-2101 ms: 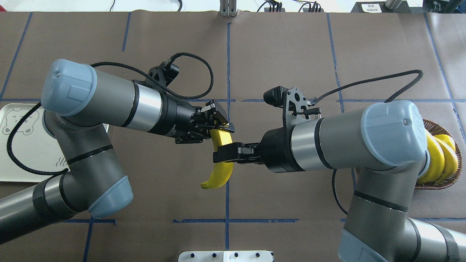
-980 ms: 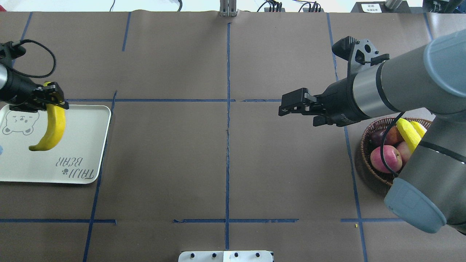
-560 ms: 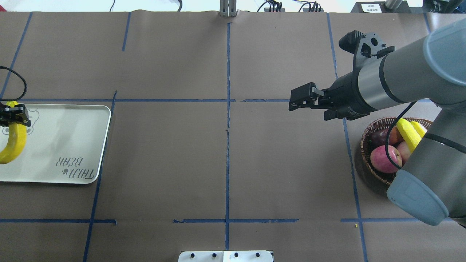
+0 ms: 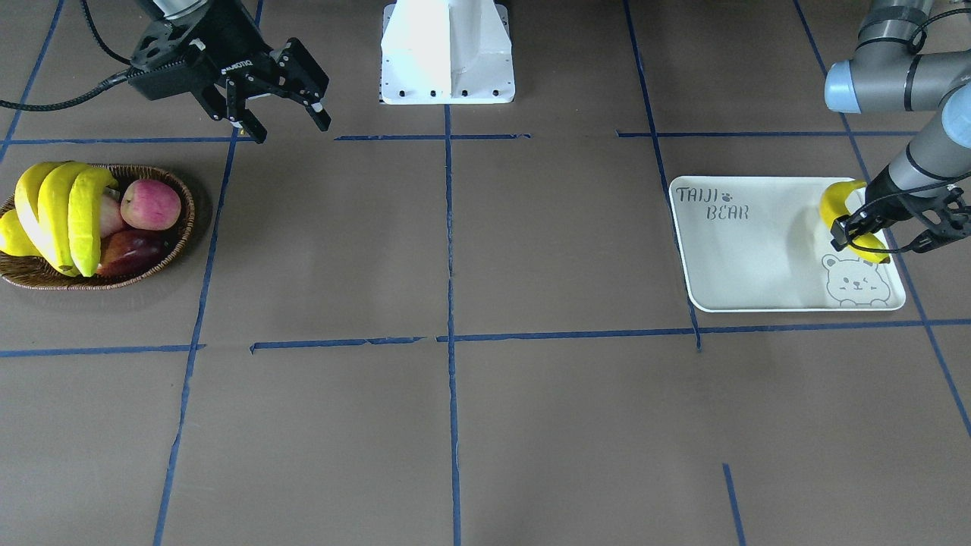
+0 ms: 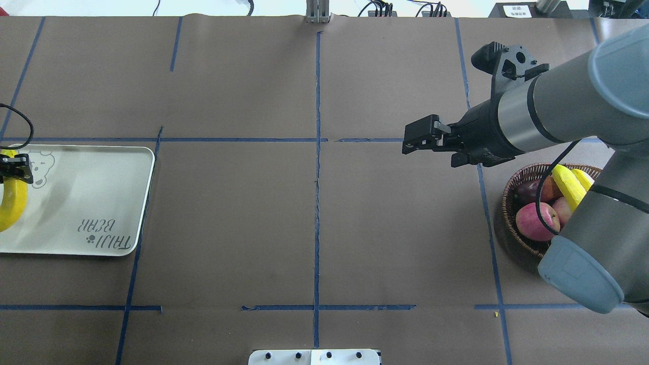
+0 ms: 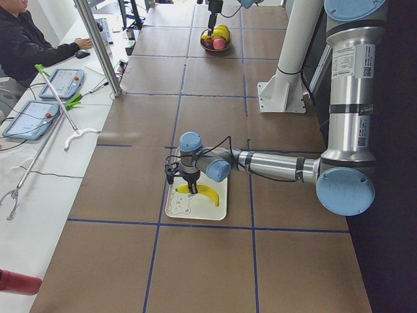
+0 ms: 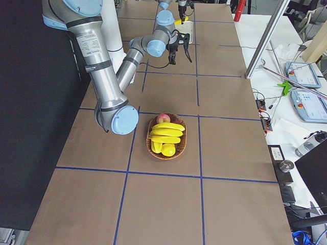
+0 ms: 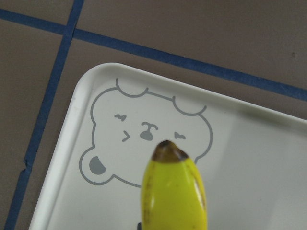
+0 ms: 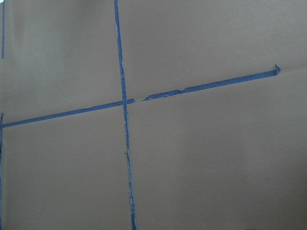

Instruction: Transfer all bananas from basket to plate

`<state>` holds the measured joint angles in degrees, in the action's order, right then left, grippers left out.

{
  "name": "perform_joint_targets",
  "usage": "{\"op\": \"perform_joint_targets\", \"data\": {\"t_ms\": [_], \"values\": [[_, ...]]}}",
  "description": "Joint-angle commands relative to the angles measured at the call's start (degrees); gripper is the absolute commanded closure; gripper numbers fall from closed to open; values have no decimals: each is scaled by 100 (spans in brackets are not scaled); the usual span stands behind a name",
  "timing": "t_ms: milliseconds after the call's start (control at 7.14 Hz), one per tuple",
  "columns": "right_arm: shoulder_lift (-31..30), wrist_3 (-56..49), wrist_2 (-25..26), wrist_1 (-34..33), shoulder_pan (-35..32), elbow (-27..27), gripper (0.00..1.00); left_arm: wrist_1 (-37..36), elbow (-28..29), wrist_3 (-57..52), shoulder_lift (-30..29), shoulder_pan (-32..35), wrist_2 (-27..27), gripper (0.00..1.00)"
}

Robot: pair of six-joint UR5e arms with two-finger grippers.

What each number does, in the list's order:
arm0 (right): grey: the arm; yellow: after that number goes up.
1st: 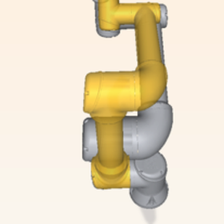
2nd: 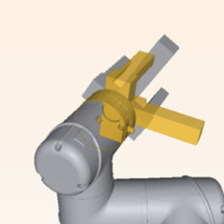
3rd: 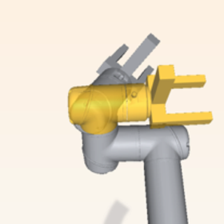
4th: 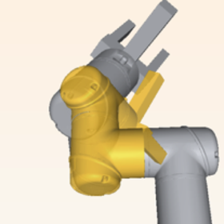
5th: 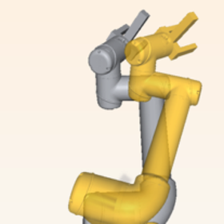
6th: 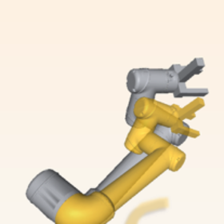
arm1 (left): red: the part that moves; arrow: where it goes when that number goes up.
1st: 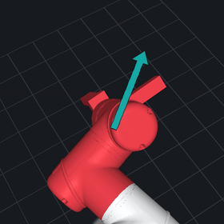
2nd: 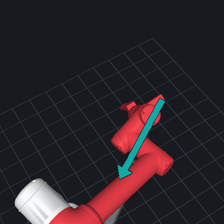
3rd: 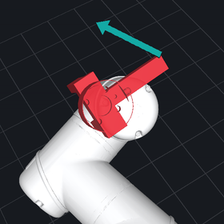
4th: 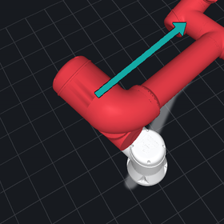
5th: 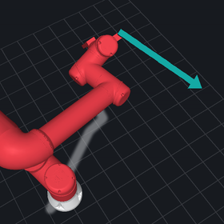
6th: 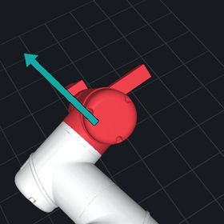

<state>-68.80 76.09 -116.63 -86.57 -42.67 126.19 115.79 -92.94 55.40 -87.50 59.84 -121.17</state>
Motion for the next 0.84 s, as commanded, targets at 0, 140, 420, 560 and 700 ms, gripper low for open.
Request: {"op": "perform_joint_targets", "data": {"t_ms": [0,140,420,560,700], "values": [[-28,-146,-18,-9,-118,-7,0,22,-92,-3,-48,18,32,0],[-37,-443,-26,-313,-171,28,0,74,-127,49,-57,27,32,0],[-533,-1346,-27,-878,-242,351,0,75,-590,93,-65,237,33,0],[-1225,-2248,-27,-836,-416,606,0,40,-924,111,-92,264,24,0],[-1702,-2657,-105,-835,-635,704,0,-91,-1267,311,-127,247,15,0]]}}
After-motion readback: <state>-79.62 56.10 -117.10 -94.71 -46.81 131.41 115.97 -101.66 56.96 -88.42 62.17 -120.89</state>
